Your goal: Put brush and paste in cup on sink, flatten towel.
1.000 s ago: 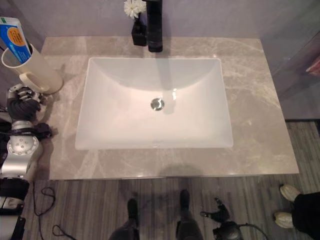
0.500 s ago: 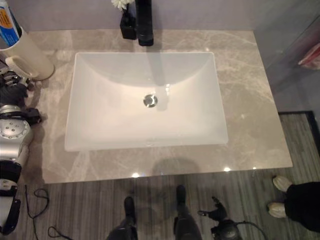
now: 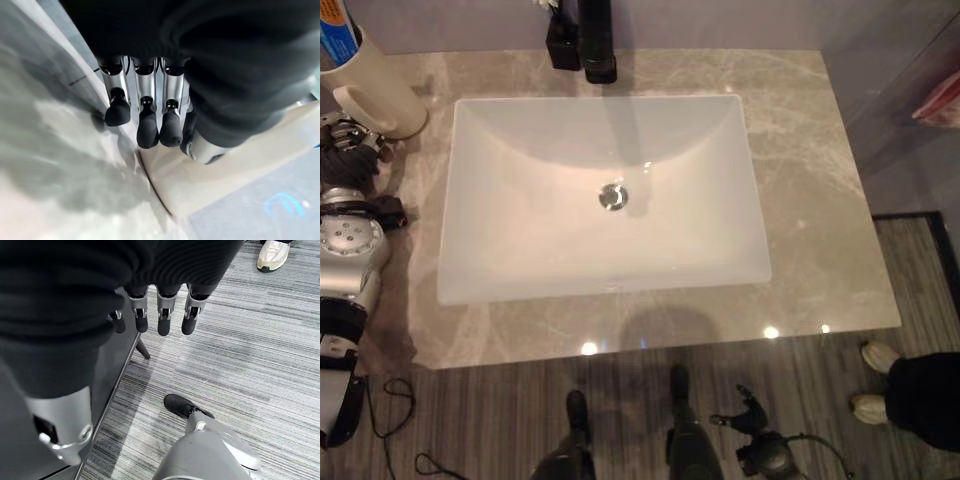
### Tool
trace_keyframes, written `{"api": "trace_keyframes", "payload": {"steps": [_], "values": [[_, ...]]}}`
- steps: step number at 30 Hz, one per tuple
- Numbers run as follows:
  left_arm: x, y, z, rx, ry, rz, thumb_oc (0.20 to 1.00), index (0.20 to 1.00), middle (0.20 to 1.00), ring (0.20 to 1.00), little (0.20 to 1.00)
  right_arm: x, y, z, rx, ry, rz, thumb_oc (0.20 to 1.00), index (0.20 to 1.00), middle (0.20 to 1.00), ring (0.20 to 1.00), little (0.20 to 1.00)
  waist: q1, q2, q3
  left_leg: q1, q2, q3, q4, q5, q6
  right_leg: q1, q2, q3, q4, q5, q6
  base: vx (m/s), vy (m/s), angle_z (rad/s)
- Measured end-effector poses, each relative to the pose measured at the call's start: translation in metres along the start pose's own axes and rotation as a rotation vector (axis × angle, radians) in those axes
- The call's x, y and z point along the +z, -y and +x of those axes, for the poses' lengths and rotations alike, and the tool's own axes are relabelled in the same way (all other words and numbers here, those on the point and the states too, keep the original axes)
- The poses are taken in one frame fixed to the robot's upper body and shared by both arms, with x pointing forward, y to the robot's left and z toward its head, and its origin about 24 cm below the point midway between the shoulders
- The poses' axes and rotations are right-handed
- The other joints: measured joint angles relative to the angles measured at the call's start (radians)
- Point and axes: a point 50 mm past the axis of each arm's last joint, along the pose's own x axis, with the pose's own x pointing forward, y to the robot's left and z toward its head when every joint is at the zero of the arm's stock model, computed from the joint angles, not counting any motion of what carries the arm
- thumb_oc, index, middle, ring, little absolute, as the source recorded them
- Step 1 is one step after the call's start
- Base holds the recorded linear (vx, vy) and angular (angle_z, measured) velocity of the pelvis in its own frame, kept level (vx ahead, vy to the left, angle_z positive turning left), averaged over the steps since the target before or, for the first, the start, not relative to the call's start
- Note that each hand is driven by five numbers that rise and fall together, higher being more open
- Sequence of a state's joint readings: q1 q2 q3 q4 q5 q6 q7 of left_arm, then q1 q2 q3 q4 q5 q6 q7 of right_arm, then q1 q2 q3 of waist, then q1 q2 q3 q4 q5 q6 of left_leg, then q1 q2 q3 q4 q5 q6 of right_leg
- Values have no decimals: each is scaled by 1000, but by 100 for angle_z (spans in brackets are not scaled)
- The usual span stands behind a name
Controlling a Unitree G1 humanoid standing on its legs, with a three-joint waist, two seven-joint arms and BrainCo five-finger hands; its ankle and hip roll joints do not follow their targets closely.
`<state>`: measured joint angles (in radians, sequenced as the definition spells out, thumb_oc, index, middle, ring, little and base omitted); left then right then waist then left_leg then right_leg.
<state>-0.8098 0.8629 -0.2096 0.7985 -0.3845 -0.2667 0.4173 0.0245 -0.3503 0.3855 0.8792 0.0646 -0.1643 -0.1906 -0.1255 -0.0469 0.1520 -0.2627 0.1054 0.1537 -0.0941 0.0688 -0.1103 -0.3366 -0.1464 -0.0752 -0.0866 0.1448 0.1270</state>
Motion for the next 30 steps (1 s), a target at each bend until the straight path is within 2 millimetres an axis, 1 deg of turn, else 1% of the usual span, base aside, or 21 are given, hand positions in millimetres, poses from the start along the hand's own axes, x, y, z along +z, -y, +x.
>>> {"api": "trace_keyframes", "payload": {"steps": [5,9,14,17,22,25,29,30], "values": [[3,-1,4,14,-6,-1,200,200,200,200,200,1,-2,0,12,11,-8,1000,1000,1000,1000,1000,0,-2,-1,-3,4,9,0,1,-1,-10,5,10,0,4,-2,-12,-2,-6],[7,2,11,19,-18,21,200,200,200,200,200,-1,-3,-1,17,10,-11,1000,1000,1000,1000,1000,-5,-4,-2,-4,6,12,0,1,-2,-12,6,12,0,4,-3,-2,0,-1],[8,-2,16,43,-33,24,200,200,200,200,200,0,-4,-1,19,13,-12,1000,1000,1000,1000,1000,-24,-7,-3,-4,6,14,0,1,-2,-13,7,12,0,5,-3,0,0,0],[8,-2,17,48,-35,23,200,200,200,200,200,-1,-5,-2,28,14,-20,1000,1000,1000,1000,1000,-29,-12,-6,-4,6,16,0,1,-2,-14,7,13,0,5,-3,0,0,0],[7,0,15,53,-36,6,200,200,200,200,200,-1,-6,-1,31,11,-24,1000,1000,1000,1000,1000,-25,-24,-14,2,7,17,0,1,-2,-10,7,15,0,7,-4,0,0,0],[0,15,4,30,-50,-56,200,200,200,200,200,-5,-5,-1,29,-10,-29,1000,1000,1000,1000,1000,-16,-27,-18,30,8,15,0,2,-2,21,8,11,0,7,-5,15,-24,1],[-18,37,-28,-45,-73,-113,200,200,200,200,200,-10,-3,-1,19,-41,-30,1000,1000,1000,1000,1000,-7,-37,-31,80,12,-3,-4,-1,-5,79,10,-1,0,-2,-6,42,-9,8],[-24,37,-37,-45,-86,-144,200,200,200,200,200,-11,-3,0,15,-57,-30,1000,1000,1000,1000,1000,-3,-38,-32,94,13,-6,-4,-2,-6,95,10,-9,0,-3,-6,63,5,11]]}}
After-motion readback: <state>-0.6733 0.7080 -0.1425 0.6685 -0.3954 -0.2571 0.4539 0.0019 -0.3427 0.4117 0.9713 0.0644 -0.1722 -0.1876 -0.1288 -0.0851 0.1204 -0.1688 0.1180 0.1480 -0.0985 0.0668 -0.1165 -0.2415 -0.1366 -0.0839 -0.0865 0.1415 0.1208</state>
